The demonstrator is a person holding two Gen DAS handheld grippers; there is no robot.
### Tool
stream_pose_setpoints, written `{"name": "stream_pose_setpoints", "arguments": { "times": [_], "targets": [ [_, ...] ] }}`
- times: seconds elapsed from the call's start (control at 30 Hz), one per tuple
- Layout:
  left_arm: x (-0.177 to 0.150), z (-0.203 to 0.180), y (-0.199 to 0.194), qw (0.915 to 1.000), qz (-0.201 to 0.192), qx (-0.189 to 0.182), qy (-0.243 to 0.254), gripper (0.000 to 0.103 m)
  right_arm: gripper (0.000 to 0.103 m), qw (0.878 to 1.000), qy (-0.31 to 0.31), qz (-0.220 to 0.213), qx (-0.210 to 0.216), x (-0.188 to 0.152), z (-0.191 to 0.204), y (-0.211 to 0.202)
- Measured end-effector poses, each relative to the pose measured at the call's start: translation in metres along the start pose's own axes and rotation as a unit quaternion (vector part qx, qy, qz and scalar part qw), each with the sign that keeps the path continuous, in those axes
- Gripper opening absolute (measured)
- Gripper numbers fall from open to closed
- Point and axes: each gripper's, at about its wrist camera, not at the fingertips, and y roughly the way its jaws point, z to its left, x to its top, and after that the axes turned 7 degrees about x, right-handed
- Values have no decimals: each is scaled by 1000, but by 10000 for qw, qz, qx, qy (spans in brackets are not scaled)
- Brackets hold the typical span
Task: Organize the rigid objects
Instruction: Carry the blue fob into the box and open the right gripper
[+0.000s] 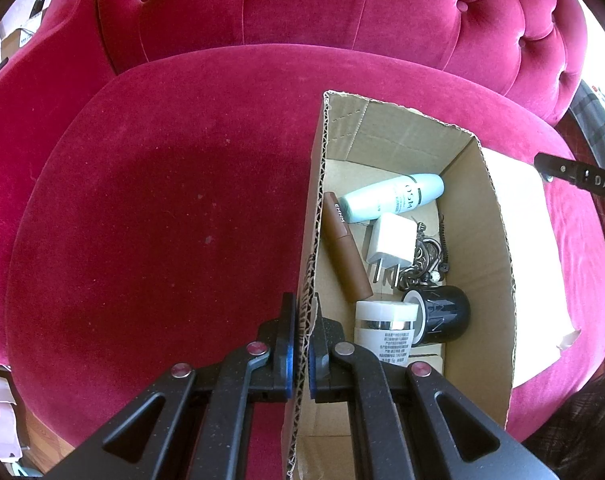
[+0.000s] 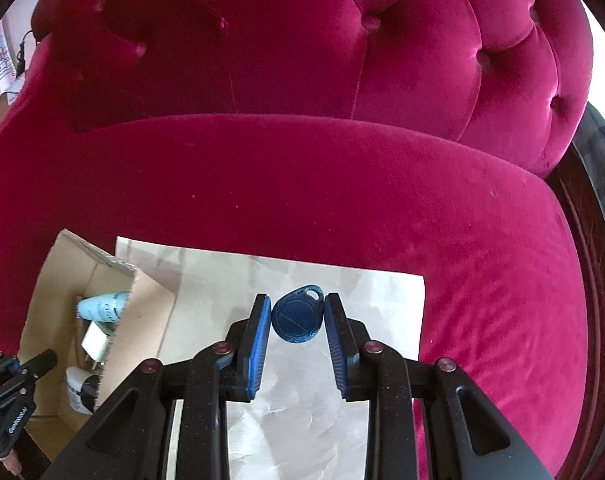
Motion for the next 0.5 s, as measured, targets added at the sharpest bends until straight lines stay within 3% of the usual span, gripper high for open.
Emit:
{"name": "stream_pose_setpoints", "arguments": {
  "times": [0.5],
  "targets": [
    [0,0,0,10000,0,2,3,4,29,9983,-461,-223,267,8,33,-25]
  ]
}}
